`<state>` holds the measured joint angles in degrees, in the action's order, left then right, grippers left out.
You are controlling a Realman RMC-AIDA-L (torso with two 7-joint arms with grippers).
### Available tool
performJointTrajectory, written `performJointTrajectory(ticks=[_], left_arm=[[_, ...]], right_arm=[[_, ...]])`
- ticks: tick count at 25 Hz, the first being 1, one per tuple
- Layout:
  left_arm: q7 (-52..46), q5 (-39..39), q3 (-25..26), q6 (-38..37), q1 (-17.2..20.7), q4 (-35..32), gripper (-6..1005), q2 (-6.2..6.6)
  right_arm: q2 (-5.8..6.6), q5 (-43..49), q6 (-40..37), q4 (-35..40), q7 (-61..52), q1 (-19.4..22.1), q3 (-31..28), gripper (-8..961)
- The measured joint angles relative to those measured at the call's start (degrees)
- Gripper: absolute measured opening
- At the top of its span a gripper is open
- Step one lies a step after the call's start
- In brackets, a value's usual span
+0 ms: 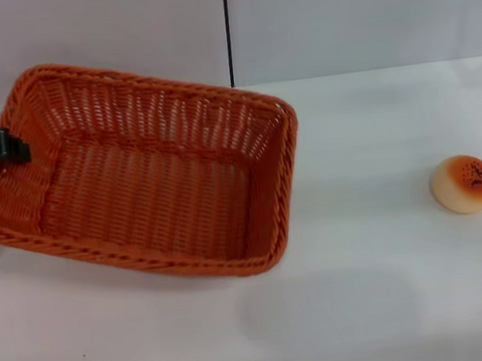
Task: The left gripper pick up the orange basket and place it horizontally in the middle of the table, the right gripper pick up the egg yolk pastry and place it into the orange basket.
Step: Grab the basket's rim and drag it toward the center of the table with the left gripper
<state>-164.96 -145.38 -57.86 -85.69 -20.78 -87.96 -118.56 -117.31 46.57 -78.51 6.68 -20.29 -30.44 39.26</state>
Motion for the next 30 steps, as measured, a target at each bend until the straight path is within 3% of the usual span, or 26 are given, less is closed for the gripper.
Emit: performJointTrajectory(ticks=[8,27,30], left_arm=[[-0.02,2.94,2.77,0.17,1.5,1.63,172,0.0],[1.42,4.56,3.13,0.21,2.94,4.5,171,0.37],[1.42,5.82,4.06,0.48,3.16,4.62,238,0.37]], right_arm=[[0.91,0.07,-0.09,-0.87,-0.01,-0.5,0.11,670],[0.53,0.11,-0.33,-0.82,-0.02,0.19,0.38,670],[0.46,0.11,-0.34,-0.81,-0.02,0.44,0.39,671]])
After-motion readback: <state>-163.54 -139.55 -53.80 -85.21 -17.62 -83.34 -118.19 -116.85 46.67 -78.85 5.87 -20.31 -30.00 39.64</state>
